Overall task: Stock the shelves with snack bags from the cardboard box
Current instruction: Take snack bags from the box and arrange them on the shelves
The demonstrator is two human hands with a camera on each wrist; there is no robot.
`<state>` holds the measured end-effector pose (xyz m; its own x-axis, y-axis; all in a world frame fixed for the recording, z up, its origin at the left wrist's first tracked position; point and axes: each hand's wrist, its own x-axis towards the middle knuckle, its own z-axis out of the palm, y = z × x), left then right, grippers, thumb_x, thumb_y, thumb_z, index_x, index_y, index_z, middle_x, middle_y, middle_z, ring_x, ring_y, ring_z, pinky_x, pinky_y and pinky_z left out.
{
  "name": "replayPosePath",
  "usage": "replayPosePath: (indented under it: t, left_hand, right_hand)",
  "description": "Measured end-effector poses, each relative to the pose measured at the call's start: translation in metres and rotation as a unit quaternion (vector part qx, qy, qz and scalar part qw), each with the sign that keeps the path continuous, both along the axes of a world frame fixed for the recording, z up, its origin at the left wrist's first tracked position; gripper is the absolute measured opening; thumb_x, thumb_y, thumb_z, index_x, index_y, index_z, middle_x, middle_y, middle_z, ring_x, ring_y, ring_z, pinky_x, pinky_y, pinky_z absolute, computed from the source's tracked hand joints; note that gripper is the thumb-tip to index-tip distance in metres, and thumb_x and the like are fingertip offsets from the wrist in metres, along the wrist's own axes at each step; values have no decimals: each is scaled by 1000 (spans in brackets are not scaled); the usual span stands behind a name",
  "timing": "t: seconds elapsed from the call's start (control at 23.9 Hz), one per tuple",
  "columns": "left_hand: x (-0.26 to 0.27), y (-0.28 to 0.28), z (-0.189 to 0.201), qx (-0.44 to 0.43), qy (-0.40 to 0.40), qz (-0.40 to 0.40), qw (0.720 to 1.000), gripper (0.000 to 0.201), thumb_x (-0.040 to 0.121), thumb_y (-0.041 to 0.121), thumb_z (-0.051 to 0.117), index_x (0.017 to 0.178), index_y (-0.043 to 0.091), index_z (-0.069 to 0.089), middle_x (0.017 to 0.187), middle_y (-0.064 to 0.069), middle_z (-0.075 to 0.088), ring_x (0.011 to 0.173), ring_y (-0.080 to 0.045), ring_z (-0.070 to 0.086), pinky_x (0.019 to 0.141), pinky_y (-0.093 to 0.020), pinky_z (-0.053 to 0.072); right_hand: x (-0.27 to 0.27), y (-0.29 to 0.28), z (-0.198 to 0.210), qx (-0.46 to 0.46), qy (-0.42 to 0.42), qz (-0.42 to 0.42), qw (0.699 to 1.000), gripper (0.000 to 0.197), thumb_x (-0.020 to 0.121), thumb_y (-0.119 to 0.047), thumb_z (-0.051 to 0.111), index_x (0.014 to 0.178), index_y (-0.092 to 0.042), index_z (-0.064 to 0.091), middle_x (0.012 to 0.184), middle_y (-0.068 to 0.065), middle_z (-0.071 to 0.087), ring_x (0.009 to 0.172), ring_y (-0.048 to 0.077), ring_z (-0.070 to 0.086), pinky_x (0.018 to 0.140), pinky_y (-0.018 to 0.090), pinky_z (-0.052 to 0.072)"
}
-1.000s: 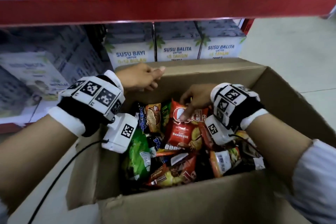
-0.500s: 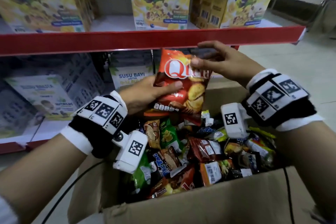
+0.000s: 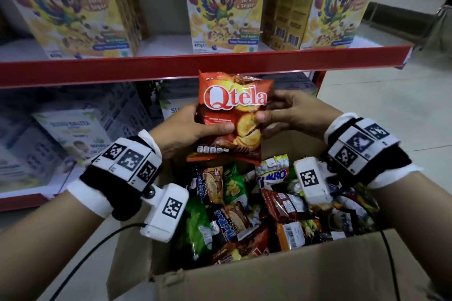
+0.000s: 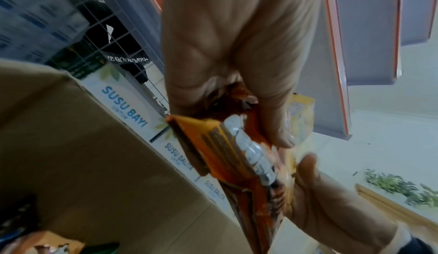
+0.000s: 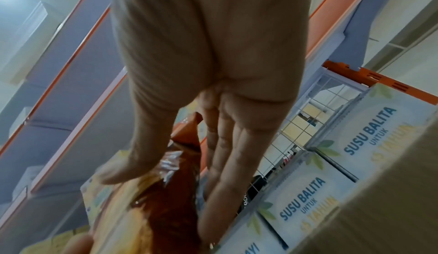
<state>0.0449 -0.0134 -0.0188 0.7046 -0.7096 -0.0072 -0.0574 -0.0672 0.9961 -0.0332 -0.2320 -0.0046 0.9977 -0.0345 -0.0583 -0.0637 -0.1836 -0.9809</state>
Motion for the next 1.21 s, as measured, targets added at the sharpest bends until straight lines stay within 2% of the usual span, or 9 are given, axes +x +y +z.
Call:
replayPosePath:
  t: [0.13, 0.25, 0.46, 0.59, 0.75, 0.88, 1.0, 1.13, 1.21]
  left_hand:
    - [16, 23, -6, 24, -12, 58, 998, 36, 75, 13, 72, 109, 21, 63, 107, 0, 72, 93, -12, 70, 83, -27, 55]
    - [28, 47, -9, 12, 10, 91, 996, 44, 65, 19, 74, 107, 20, 64, 101, 4, 74, 88, -10, 71, 79, -25, 56]
    - [41, 76, -15, 14, 34, 124, 992, 72, 50, 33, 85, 116, 15, 63, 101, 0, 75, 91, -15, 71, 75, -26, 59]
    - [43, 81, -19, 14, 48, 115, 992, 95, 25, 45, 93, 110, 16, 64, 99, 0, 75, 88, -15, 72, 70, -25, 59]
    - [48, 75, -16, -1, 46, 128, 991, 74, 49, 29, 83, 117, 15, 61, 107, -4, 73, 89, -17, 72, 76, -29, 59]
    - [54, 70, -7, -29, 43, 150, 987, 66, 61, 23, 78, 124, 18, 57, 108, -4, 73, 93, -21, 71, 74, -32, 60]
    - [51, 61, -3, -54, 37, 154, 986, 65, 61, 24, 77, 123, 20, 57, 104, -1, 74, 91, -20, 72, 70, -30, 59]
    - [42, 45, -3, -86, 42, 164, 982, 60, 61, 24, 77, 117, 22, 58, 98, 0, 75, 85, -18, 73, 63, -28, 58]
    - [37, 37, -3, -101, 57, 167, 979, 62, 62, 25, 77, 121, 20, 58, 103, -3, 74, 90, -21, 72, 71, -33, 59]
  right_hand:
    - [7, 16, -23, -133, 103, 78, 983, 75, 56, -34, 77, 123, -13, 51, 107, 7, 64, 87, 19, 67, 81, 38, 58]
    - [17, 48, -54, -352, 138, 206, 903, 67, 69, -39, 79, 128, -22, 53, 123, -3, 63, 105, 12, 58, 97, 33, 46]
    - [33, 107, -102, -371, 151, 309, 862, 71, 78, -36, 75, 140, -38, 40, 150, -3, 38, 129, 20, 43, 105, 32, 34]
    - [34, 131, -122, -403, 141, 359, 830, 59, 78, -41, 74, 131, -32, 51, 143, -3, 45, 129, 20, 43, 103, 31, 36]
    - [33, 117, -106, -358, 106, 318, 871, 38, 74, -35, 79, 107, -24, 65, 119, -4, 62, 107, 17, 57, 90, 30, 46]
    - [29, 78, -64, -265, 108, 296, 911, 27, 74, -16, 80, 97, -22, 67, 89, -22, 69, 84, 4, 64, 85, 35, 54]
    - [15, 27, -16, -183, 86, 208, 957, 30, 76, 1, 74, 96, -21, 67, 82, -8, 74, 81, 22, 67, 81, 43, 57]
    - [-11, -18, 26, -143, 20, 139, 980, 33, 69, 3, 73, 93, -20, 68, 81, 4, 74, 78, 16, 71, 69, 25, 57]
    - [-27, -37, 42, -78, -30, 99, 992, 33, 64, 2, 69, 89, -19, 68, 78, 3, 72, 73, 10, 69, 66, 18, 54]
